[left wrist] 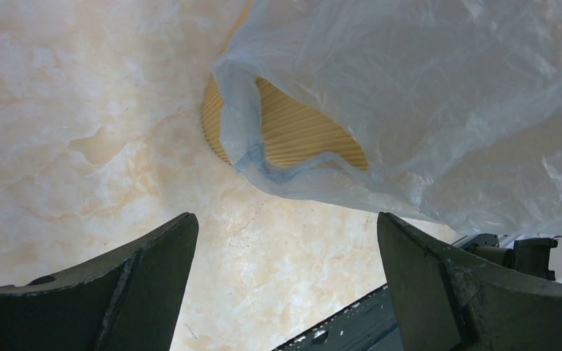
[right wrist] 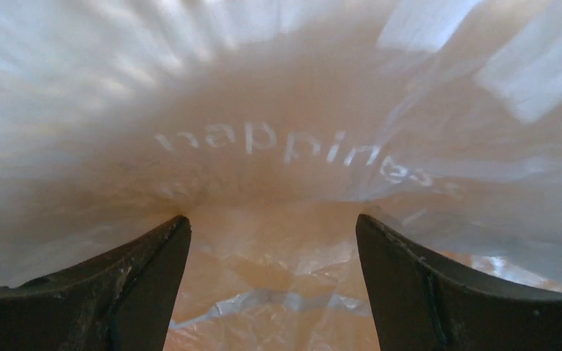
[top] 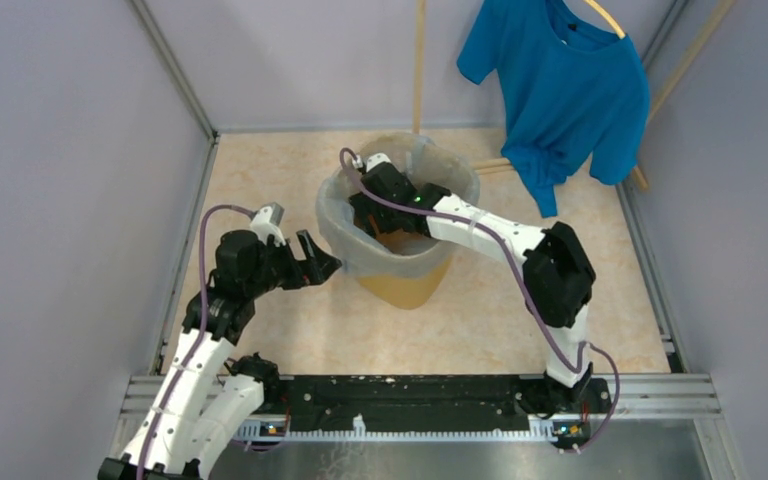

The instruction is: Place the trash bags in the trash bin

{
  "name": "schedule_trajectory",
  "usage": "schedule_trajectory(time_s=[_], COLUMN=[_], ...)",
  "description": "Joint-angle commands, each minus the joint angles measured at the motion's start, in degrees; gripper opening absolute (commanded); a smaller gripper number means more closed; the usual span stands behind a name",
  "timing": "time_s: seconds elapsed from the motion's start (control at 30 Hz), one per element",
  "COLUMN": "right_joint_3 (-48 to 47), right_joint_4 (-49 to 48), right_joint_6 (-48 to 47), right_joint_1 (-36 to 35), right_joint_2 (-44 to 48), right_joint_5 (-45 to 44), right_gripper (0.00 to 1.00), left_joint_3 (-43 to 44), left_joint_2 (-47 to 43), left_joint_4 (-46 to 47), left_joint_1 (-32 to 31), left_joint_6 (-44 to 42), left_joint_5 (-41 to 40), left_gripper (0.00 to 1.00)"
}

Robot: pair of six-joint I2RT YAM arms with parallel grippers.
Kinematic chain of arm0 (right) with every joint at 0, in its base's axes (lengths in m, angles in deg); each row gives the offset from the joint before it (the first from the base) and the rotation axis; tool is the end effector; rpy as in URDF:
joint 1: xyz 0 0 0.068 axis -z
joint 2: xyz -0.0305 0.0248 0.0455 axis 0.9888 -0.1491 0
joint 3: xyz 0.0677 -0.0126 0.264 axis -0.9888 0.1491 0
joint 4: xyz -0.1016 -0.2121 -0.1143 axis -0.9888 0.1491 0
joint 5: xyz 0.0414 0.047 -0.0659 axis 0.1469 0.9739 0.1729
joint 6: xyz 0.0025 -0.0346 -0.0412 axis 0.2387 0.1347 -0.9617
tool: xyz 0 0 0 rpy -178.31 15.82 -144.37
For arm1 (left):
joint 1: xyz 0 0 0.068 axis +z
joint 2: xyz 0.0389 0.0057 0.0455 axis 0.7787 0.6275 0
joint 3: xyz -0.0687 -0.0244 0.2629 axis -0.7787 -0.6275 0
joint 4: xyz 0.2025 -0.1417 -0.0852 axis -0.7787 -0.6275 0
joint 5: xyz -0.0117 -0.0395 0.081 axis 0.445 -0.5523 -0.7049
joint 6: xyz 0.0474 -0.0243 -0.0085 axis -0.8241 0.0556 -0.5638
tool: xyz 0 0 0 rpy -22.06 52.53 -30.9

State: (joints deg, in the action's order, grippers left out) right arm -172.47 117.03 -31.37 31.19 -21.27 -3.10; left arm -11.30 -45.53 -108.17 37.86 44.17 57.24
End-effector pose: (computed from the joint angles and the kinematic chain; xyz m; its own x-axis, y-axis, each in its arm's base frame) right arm 0.2895 0.3329 0.2745 -0.5920 -0.3581 -0.7220 -0.4959 0.8680 -0.0239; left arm 0.1470 -0.0471 0.2918 -0.6543 -0.3114 -0.6892 0.2176 0.7952 -0.5659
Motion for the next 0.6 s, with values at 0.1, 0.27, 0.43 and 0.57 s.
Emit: schedule_trajectory(time_s=[0.1, 0.27, 0.43, 0.57], right_joint_3=[-2.25, -3.79, -4.8, -4.17], right_joint_4=[-3.51, -1.97, 0.66, 3.12], right_joint_6=[0.1, 0.09, -0.57, -1.73], right_joint_1=[-0.23, -0.21, -0.23, -0.17], right_joint_2=[-4.3, -4.07, 1.56, 9.92], right_joint_5=[-0.42, -0.86, -1.55, -2.22], right_gripper=[0.84, 0.84, 0.85, 0.97], left_joint_3=[3.05, 4.13, 5.56, 6.06], left_joint_2=[-1.4, -1.17, -1.29, -2.8], left_joint_4=[-1.7, -2.08, -2.78, -3.75], left_joint_1=[-0.17, -0.17, -0.17, -0.17], left_joint_6=[0.35, 0.19, -0.57, 0.51], left_joint_5=[-0.8, -0.92, -2.56, -5.08], left_gripper=[0.98, 0.98, 0.98, 0.98])
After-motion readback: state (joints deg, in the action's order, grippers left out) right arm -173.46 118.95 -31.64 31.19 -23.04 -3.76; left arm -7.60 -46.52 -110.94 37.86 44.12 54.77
